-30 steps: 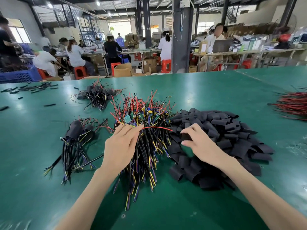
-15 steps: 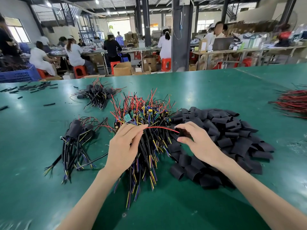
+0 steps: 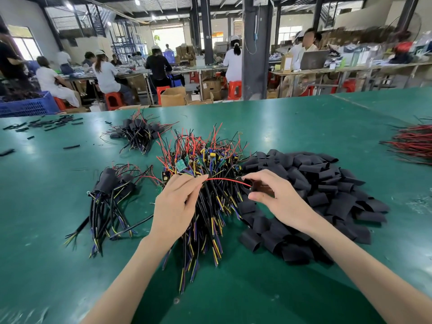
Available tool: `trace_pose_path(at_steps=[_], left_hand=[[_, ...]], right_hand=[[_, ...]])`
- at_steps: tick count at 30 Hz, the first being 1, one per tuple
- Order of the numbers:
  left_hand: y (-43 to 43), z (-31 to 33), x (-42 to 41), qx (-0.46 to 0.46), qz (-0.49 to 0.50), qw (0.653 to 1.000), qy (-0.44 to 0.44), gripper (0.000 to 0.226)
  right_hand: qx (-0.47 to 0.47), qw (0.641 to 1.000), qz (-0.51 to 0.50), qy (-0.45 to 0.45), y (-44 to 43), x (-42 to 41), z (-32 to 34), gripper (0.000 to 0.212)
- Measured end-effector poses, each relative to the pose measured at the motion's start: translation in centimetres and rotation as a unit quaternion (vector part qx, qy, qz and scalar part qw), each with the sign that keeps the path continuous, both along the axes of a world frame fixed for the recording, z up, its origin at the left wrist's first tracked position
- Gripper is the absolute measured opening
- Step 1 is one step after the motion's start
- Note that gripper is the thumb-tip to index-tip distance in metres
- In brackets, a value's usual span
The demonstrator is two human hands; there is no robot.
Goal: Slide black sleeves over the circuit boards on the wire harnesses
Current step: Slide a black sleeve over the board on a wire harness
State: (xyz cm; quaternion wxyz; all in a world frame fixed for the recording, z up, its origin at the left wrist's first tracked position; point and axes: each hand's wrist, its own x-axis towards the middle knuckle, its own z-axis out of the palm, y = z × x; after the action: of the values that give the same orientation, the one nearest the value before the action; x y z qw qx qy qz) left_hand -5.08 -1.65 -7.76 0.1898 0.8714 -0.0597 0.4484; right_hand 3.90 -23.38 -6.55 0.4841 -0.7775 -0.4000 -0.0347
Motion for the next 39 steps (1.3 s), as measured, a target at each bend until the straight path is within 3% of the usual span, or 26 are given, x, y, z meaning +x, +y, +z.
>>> trace_pose_path(at_steps=[10,19,26,30,32,35,39], left_hand=[[0.6,-0.5,0.4,0.089,0.035,0.995,-0.037,0.027],[-0.2,-0.6,0.2,0.113,-0.034,0.993,-0.020,0.029],[-3.2,-0.4,-0.2,0.042,-0.102,0.993,0.034,0.025],[-3.2,0.1,-0.9,-0.006,-0.124,0.985,0.117,0.039],[-2.4,0.3,-0.9,0.030,-0.090,0.982,0.163,0.047],[-1.6,0.3,-0.7,0.080,-0.036,0.979,0.182,0.036],[-1.6,0.3,-0.7,-0.036,-0.092,0.976,0.193,0.012]], right_hand=[[0.006,1.000,0.006,0.007,-0.1,-0.1,0.1,0.036],[-0.123,0.973,-0.096,-0.172,0.0,0.2,-0.6,0.036],[-0.131,0.950,-0.065,-0.275,1.2,-1.6,-0.5,0.025],[-0.063,0.966,-0.079,-0.240,1.2,-1.8,-0.2,0.010],[-0.026,0.973,-0.091,-0.213,0.9,-1.5,0.1,0.006],[0.017,0.974,-0.132,-0.185,0.3,-0.8,0.4,0.005],[0.023,0.972,-0.156,-0.174,0.0,-0.3,0.7,0.006]])
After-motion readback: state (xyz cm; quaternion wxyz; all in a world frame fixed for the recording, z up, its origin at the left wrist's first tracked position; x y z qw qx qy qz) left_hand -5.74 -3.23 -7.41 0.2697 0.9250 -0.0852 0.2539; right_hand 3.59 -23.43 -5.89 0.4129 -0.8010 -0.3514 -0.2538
